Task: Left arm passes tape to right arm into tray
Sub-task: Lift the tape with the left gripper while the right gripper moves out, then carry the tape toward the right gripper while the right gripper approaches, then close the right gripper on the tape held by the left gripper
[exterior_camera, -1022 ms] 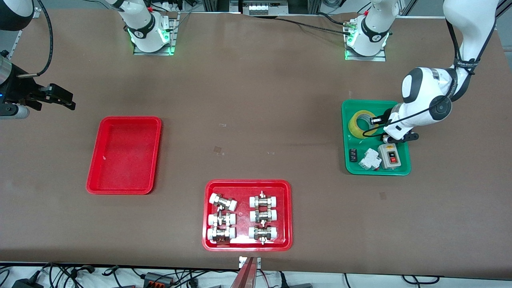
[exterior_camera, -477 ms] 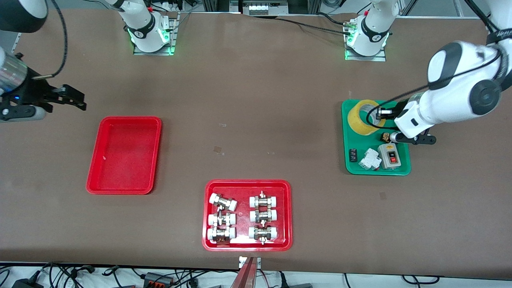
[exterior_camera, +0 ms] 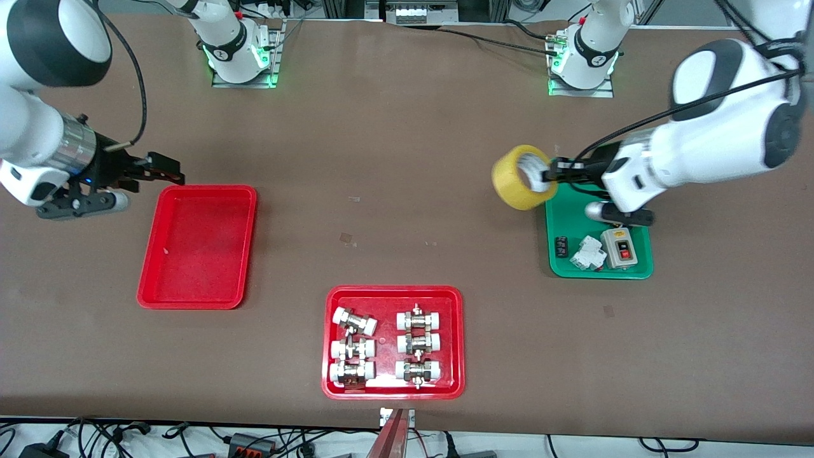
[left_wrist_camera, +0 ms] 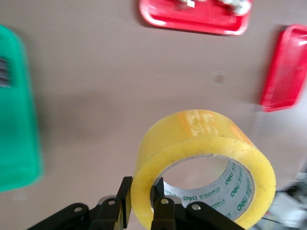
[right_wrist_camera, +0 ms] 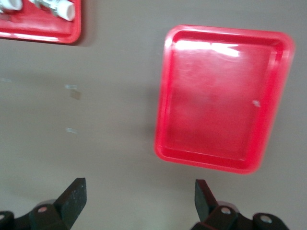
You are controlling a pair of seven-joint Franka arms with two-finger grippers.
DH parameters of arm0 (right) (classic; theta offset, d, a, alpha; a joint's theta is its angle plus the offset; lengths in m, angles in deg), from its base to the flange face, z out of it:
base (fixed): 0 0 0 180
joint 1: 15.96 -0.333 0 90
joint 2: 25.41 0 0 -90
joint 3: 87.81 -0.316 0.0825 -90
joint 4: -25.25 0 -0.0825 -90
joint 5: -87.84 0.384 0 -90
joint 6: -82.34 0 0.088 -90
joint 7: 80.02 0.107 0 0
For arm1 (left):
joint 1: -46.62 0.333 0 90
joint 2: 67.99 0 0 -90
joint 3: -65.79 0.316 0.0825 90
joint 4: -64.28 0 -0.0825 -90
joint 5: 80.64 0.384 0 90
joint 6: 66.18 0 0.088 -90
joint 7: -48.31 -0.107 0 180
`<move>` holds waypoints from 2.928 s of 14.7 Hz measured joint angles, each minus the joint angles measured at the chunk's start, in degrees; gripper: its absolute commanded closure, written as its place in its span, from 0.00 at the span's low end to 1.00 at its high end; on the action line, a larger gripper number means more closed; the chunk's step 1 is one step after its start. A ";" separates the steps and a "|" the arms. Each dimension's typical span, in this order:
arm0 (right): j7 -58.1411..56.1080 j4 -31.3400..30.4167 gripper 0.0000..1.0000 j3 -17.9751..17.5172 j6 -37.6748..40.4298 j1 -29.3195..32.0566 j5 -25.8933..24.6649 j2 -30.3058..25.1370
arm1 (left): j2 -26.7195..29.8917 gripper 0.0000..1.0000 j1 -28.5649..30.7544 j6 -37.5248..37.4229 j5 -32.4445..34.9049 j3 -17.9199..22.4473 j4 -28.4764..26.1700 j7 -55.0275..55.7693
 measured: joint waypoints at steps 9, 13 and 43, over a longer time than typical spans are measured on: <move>-10.18 6.43 0.00 -0.42 -2.55 -3.74 19.48 11.74 | -15.85 1.00 -14.90 22.39 -7.54 -0.16 5.49 5.88; -9.91 11.16 0.00 -0.62 -8.31 -11.67 20.47 16.12 | -22.00 1.00 -20.18 33.24 -8.42 -0.18 8.15 6.42; -9.56 16.90 0.00 -0.59 -17.03 -19.84 29.25 23.93 | -24.06 1.00 -23.27 44.70 -4.22 1.04 8.29 4.74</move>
